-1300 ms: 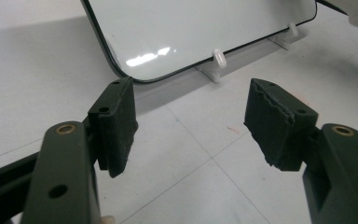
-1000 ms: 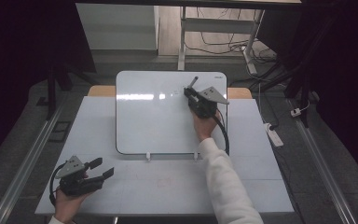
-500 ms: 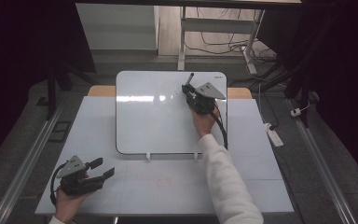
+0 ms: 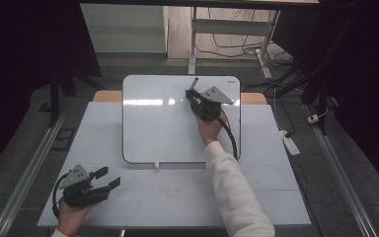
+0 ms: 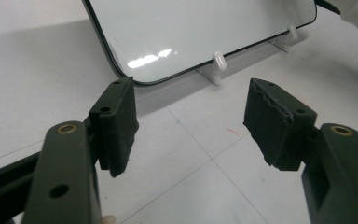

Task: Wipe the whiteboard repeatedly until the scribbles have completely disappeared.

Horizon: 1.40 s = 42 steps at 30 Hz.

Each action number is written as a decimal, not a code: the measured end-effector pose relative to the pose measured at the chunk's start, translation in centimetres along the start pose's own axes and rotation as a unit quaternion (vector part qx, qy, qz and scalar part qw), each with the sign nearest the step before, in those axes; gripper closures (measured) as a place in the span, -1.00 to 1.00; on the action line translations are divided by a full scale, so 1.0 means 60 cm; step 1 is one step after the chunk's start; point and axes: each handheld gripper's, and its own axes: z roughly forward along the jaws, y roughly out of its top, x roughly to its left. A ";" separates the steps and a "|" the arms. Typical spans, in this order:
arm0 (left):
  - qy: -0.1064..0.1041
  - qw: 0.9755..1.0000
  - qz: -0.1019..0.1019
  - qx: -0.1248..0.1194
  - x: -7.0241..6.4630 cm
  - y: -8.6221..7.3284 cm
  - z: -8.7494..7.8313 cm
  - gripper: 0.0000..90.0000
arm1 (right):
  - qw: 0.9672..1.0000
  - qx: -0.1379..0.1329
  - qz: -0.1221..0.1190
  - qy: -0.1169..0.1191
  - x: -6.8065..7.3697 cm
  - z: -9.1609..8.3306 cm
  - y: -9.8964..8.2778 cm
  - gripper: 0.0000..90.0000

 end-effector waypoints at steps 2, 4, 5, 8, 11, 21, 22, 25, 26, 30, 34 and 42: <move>0.000 1.000 0.003 0.001 0.000 -0.001 0.000 -0.22 | 1.000 0.004 -0.016 0.000 0.008 0.000 -0.002 0.72; 0.000 1.000 0.002 0.000 -0.001 -0.001 -0.003 -0.22 | 1.000 -0.005 -0.005 -0.030 -0.009 -0.007 0.002 0.72; 0.001 1.000 0.001 -0.002 -0.001 -0.001 -0.004 -0.22 | 0.999 -0.013 0.010 -0.046 -0.022 -0.012 0.003 0.72; 0.002 1.000 0.001 -0.003 0.000 0.000 -0.003 -0.22 | 0.999 -0.013 0.017 -0.044 -0.029 -0.018 0.002 0.72; 0.000 1.000 0.002 0.000 0.000 0.001 0.000 -0.22 | 1.000 -0.001 -0.005 0.000 0.006 -0.010 -0.010 0.72; 0.000 1.000 0.002 -0.004 -0.001 0.001 -0.003 -0.22 | 0.999 -0.018 0.023 -0.017 0.006 -0.017 -0.019 0.72; 0.000 1.000 0.002 -0.004 -0.001 0.001 -0.003 -0.22 | 1.000 -0.013 0.013 -0.008 0.019 -0.014 -0.023 0.72; 0.000 1.000 0.003 -0.006 -0.003 0.000 -0.006 -0.22 | 0.999 -0.018 0.013 -0.024 0.018 -0.017 -0.025 0.72; 0.001 1.000 0.003 -0.007 -0.003 0.000 -0.007 -0.22 | 0.999 -0.022 0.022 -0.043 0.010 -0.021 -0.024 0.72; 0.000 1.000 0.002 -0.008 -0.002 0.001 -0.005 -0.22 | 0.998 -0.021 0.028 -0.042 0.009 -0.024 -0.022 0.72; -0.002 1.000 0.004 -0.007 -0.003 0.001 -0.005 -0.22 | 1.000 -0.004 -0.004 -0.017 0.035 -0.016 -0.027 0.72; -0.002 1.000 0.004 -0.007 -0.002 0.002 -0.005 -0.22 | 0.999 -0.022 0.023 -0.035 0.012 -0.015 -0.018 0.72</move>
